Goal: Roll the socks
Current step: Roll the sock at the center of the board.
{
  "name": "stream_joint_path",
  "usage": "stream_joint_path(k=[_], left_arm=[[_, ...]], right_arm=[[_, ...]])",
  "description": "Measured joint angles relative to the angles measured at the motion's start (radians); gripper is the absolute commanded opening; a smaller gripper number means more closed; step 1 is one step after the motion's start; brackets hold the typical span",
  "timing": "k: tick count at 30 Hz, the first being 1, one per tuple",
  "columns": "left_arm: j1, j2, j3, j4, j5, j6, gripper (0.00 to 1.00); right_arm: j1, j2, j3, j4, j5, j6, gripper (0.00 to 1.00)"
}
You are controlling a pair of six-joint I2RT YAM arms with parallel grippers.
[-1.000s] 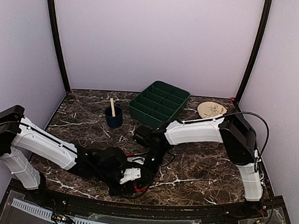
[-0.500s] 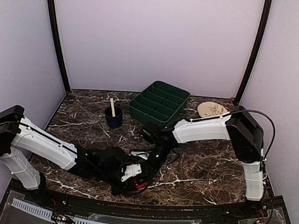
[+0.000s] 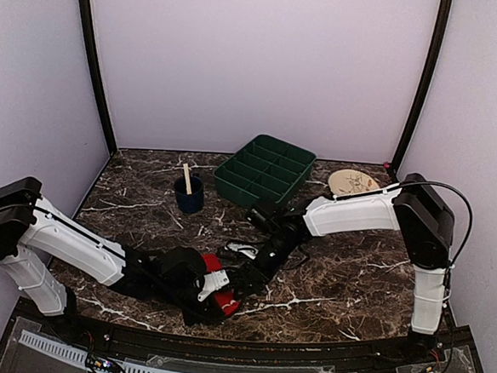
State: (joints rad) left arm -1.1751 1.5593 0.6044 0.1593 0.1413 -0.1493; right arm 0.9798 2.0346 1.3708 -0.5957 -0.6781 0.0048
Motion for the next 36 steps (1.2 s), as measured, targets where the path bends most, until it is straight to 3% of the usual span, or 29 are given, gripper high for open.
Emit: stream_joint_path(k=[12,24,36], left_arm=[[0.098,-0.064,-0.086,0.050,0.063,-0.097,0.00],[0.248,-0.038,-0.108,0.061,0.367,-0.110,0.00],[0.362,0.083,-0.055,0.056,0.657,-0.124,0.00]], right_arm=[[-0.003,-0.063,-0.064,0.083,0.032,0.013,0.49],[-0.002,-0.163,-0.184,0.213,0.120,0.042,0.49],[0.125,-0.278,-0.298,0.302,0.402,-0.005,0.48]])
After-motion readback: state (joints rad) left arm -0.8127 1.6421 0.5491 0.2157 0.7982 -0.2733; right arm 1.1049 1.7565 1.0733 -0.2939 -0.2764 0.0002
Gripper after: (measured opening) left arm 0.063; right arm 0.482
